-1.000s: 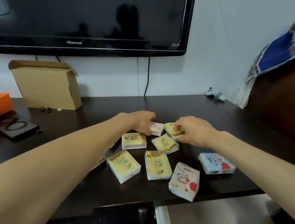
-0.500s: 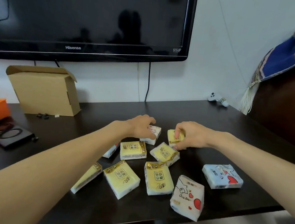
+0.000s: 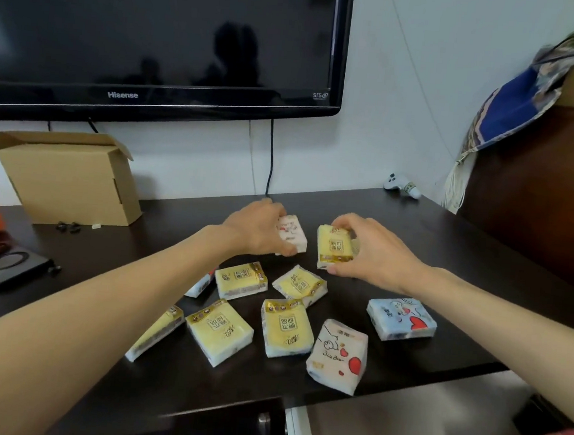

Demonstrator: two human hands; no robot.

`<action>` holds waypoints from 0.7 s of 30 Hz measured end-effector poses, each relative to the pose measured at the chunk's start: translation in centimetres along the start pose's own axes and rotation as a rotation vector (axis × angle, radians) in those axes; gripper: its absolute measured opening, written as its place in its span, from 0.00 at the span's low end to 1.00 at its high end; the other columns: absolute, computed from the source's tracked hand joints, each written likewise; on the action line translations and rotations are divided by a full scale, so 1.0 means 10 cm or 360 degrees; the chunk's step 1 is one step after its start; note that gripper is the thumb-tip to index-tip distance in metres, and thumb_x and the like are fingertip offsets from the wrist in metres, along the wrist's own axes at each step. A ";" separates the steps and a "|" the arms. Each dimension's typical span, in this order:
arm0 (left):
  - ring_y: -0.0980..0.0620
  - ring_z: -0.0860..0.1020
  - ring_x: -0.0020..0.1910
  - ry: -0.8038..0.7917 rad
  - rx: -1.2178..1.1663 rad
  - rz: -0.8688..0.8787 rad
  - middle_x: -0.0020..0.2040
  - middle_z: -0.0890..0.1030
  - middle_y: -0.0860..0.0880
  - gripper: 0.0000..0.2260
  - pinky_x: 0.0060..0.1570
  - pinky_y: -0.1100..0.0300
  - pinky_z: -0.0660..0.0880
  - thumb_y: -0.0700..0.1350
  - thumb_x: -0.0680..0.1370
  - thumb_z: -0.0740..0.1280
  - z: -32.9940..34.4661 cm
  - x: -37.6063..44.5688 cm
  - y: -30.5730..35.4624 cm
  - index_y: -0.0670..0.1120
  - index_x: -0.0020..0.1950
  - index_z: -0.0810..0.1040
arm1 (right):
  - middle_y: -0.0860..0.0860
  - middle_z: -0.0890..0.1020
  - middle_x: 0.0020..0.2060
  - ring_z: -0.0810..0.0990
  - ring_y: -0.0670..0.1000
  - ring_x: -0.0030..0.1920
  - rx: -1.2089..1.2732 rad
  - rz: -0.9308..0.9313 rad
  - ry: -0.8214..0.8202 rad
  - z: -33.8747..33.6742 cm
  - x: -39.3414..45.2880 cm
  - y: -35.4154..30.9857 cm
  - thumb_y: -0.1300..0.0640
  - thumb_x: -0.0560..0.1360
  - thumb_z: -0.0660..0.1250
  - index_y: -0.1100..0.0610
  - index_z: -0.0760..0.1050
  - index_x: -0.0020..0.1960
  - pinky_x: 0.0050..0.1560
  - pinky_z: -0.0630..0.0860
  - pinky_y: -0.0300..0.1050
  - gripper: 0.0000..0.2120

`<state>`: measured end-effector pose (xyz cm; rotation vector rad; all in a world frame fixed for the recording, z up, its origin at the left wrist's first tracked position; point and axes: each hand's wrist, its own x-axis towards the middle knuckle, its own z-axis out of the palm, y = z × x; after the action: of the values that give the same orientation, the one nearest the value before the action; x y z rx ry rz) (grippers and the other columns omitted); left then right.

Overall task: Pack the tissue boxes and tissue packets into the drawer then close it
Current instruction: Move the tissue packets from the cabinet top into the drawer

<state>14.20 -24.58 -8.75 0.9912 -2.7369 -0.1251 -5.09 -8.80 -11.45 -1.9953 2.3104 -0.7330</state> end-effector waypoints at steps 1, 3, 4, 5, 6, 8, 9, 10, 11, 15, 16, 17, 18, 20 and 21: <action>0.50 0.74 0.54 0.0057 -0.0014 0.0019 0.58 0.76 0.49 0.34 0.50 0.52 0.76 0.63 0.68 0.74 -0.04 -0.08 0.06 0.48 0.67 0.72 | 0.46 0.77 0.62 0.76 0.48 0.61 0.0019 -0.0003 0.0018 -0.04 -0.08 0.00 0.39 0.66 0.81 0.45 0.66 0.74 0.54 0.75 0.46 0.42; 0.52 0.74 0.55 0.0135 -0.0048 0.0061 0.58 0.75 0.51 0.34 0.49 0.52 0.77 0.65 0.67 0.73 -0.12 -0.27 0.21 0.49 0.67 0.72 | 0.46 0.77 0.67 0.74 0.47 0.65 0.0048 -0.0021 0.0041 -0.14 -0.28 0.00 0.39 0.66 0.81 0.47 0.64 0.77 0.59 0.73 0.45 0.46; 0.52 0.74 0.55 0.0157 -0.0067 0.0078 0.58 0.75 0.52 0.35 0.50 0.51 0.77 0.66 0.67 0.73 -0.15 -0.38 0.30 0.50 0.67 0.72 | 0.46 0.76 0.67 0.73 0.46 0.66 0.0050 -0.0032 0.0050 -0.19 -0.39 0.00 0.39 0.66 0.80 0.48 0.65 0.78 0.59 0.72 0.45 0.46; 0.52 0.74 0.56 0.0165 -0.0082 0.0093 0.58 0.75 0.52 0.35 0.51 0.51 0.77 0.67 0.66 0.73 -0.18 -0.49 0.39 0.50 0.67 0.72 | 0.45 0.76 0.67 0.72 0.46 0.65 0.0041 -0.0042 0.0054 -0.25 -0.51 0.01 0.39 0.66 0.80 0.49 0.65 0.78 0.59 0.70 0.44 0.46; 0.52 0.74 0.56 0.0157 -0.0090 0.0110 0.58 0.75 0.52 0.35 0.52 0.50 0.77 0.67 0.66 0.73 -0.20 -0.61 0.49 0.50 0.67 0.72 | 0.45 0.76 0.65 0.72 0.45 0.65 0.0032 -0.0047 0.0053 -0.30 -0.64 0.01 0.38 0.66 0.80 0.49 0.67 0.77 0.59 0.70 0.44 0.45; 0.53 0.74 0.55 0.0127 -0.0104 0.0135 0.57 0.74 0.53 0.35 0.52 0.49 0.77 0.68 0.65 0.72 -0.23 -0.87 0.70 0.51 0.67 0.72 | 0.43 0.76 0.61 0.72 0.45 0.62 0.0035 -0.0053 0.0060 -0.40 -0.92 0.00 0.37 0.67 0.79 0.49 0.69 0.76 0.58 0.70 0.44 0.42; 0.53 0.74 0.54 0.0114 -0.0125 0.0142 0.56 0.74 0.54 0.35 0.52 0.50 0.77 0.68 0.65 0.72 -0.23 -1.02 0.81 0.52 0.66 0.72 | 0.43 0.76 0.60 0.72 0.45 0.61 0.0039 -0.0059 0.0061 -0.45 -1.06 -0.01 0.36 0.67 0.79 0.49 0.70 0.75 0.57 0.70 0.44 0.42; 0.54 0.74 0.53 0.0109 -0.0153 0.0152 0.55 0.74 0.55 0.34 0.51 0.50 0.77 0.68 0.65 0.72 -0.24 -1.17 0.93 0.53 0.65 0.73 | 0.42 0.76 0.59 0.73 0.44 0.60 0.0046 -0.0064 0.0054 -0.50 -1.22 -0.02 0.35 0.67 0.78 0.48 0.70 0.74 0.56 0.70 0.43 0.41; 0.55 0.75 0.51 0.0105 -0.0190 0.0170 0.54 0.75 0.56 0.33 0.50 0.51 0.77 0.69 0.64 0.71 -0.23 -1.33 1.05 0.54 0.63 0.73 | 0.41 0.76 0.59 0.73 0.44 0.60 0.0062 -0.0067 0.0040 -0.55 -1.38 -0.04 0.33 0.67 0.76 0.47 0.71 0.74 0.57 0.70 0.43 0.40; 0.59 0.75 0.50 0.0052 -0.0378 0.0303 0.51 0.77 0.59 0.30 0.48 0.55 0.76 0.74 0.63 0.67 -0.09 -2.02 1.44 0.59 0.59 0.74 | 0.35 0.77 0.65 0.75 0.36 0.64 0.0145 -0.0056 -0.0087 -0.72 -2.12 -0.06 0.26 0.63 0.71 0.41 0.69 0.75 0.64 0.73 0.42 0.44; 0.61 0.75 0.50 0.0000 -0.0395 0.0341 0.51 0.77 0.60 0.30 0.48 0.57 0.76 0.75 0.63 0.65 -0.03 -2.19 1.52 0.61 0.59 0.74 | 0.34 0.77 0.65 0.75 0.35 0.64 0.0142 -0.0073 -0.0161 -0.73 -2.30 -0.04 0.26 0.64 0.71 0.41 0.69 0.75 0.64 0.74 0.40 0.43; 0.63 0.74 0.50 -0.0079 -0.0398 0.0374 0.51 0.77 0.62 0.30 0.48 0.59 0.76 0.77 0.63 0.64 0.04 -2.35 1.60 0.63 0.60 0.73 | 0.33 0.77 0.65 0.75 0.35 0.65 0.0117 -0.0096 -0.0253 -0.73 -2.46 -0.01 0.27 0.65 0.71 0.40 0.69 0.74 0.63 0.74 0.39 0.41; 0.64 0.74 0.51 -0.0170 -0.0393 0.0401 0.51 0.76 0.63 0.31 0.48 0.60 0.76 0.78 0.63 0.63 0.12 -2.49 1.68 0.64 0.60 0.72 | 0.33 0.76 0.65 0.75 0.36 0.66 0.0077 -0.0113 -0.0360 -0.72 -2.62 0.02 0.27 0.66 0.71 0.39 0.70 0.74 0.63 0.73 0.38 0.39; 0.63 0.74 0.51 -0.0307 -0.0341 0.0465 0.51 0.76 0.63 0.31 0.49 0.57 0.76 0.78 0.64 0.61 0.32 -2.69 1.83 0.63 0.60 0.72 | 0.37 0.74 0.70 0.74 0.41 0.69 -0.0020 -0.0125 -0.0561 -0.66 -2.89 0.05 0.30 0.68 0.72 0.39 0.68 0.76 0.66 0.70 0.38 0.39; 0.62 0.74 0.51 -0.0360 -0.0288 0.0490 0.51 0.76 0.62 0.31 0.49 0.56 0.76 0.78 0.64 0.60 0.42 -2.75 1.91 0.61 0.59 0.72 | 0.41 0.73 0.72 0.72 0.43 0.71 -0.0069 -0.0145 -0.0638 -0.61 -3.00 0.06 0.31 0.69 0.72 0.40 0.67 0.77 0.68 0.68 0.38 0.39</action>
<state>21.87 7.71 -14.87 0.5282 -2.9752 -0.4468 -1.73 21.41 -15.10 -2.0470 2.0312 -0.2517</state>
